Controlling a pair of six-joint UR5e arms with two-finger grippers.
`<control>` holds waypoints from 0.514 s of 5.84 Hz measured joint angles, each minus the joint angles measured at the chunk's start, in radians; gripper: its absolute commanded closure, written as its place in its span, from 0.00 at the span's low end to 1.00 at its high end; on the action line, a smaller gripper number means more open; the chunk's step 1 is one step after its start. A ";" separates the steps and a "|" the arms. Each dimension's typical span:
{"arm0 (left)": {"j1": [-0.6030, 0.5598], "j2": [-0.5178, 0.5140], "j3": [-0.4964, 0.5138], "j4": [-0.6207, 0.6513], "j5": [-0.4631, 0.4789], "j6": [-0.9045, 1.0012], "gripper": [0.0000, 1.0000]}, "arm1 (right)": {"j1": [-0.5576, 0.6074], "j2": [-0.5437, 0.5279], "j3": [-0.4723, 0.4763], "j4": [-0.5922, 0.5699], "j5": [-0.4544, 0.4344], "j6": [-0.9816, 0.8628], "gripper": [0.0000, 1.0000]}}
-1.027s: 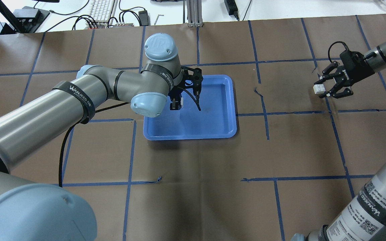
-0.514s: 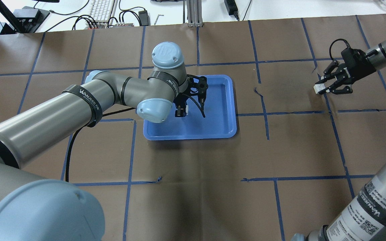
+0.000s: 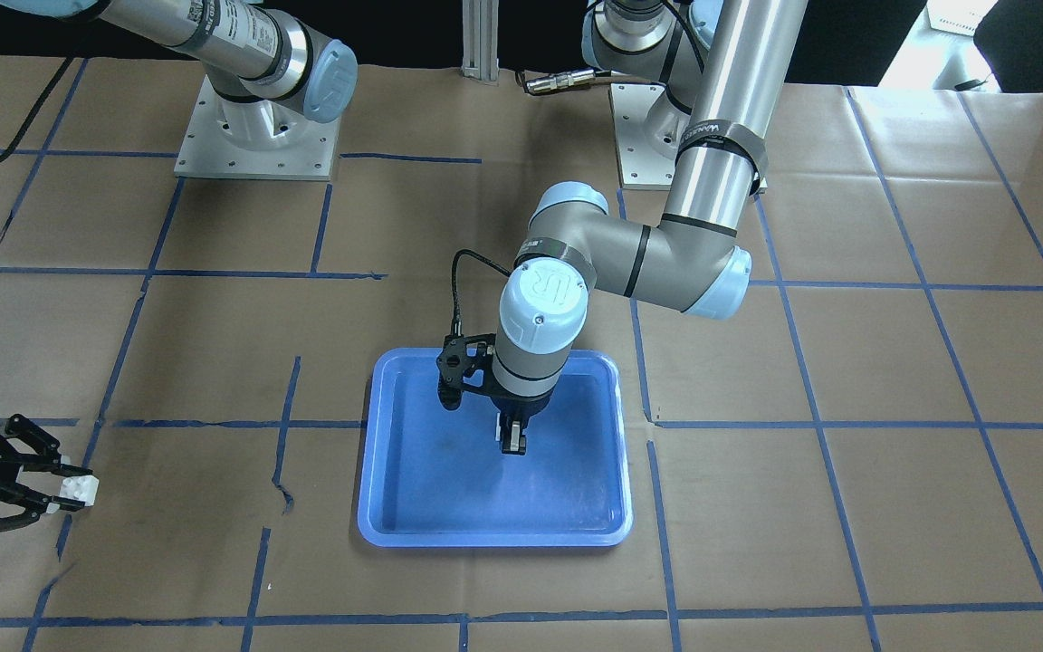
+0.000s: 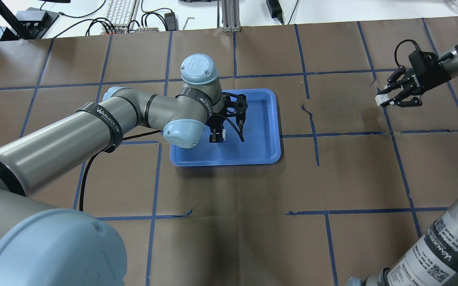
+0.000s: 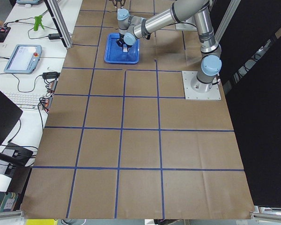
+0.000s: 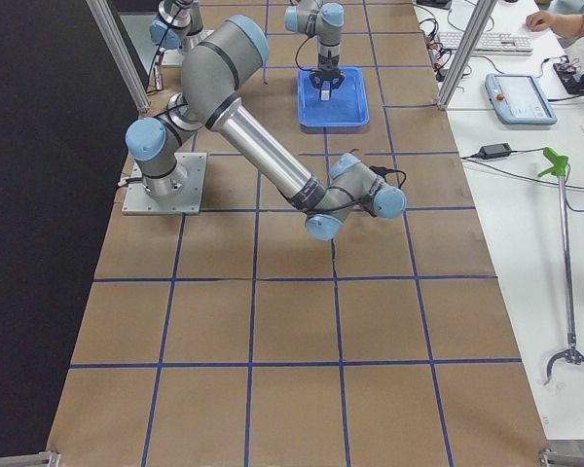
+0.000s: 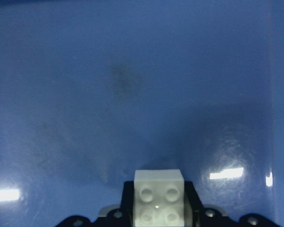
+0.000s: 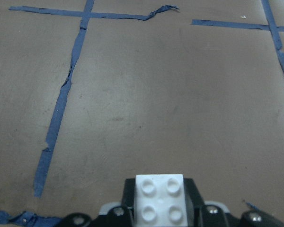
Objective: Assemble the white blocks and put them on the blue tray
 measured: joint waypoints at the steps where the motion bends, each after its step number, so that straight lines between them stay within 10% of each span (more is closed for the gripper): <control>1: 0.000 -0.005 0.000 0.001 0.000 0.001 0.07 | 0.005 -0.039 0.003 0.009 0.005 0.006 0.71; 3: 0.006 0.018 0.009 -0.011 0.001 0.000 0.02 | 0.026 -0.101 0.019 0.032 0.028 0.012 0.73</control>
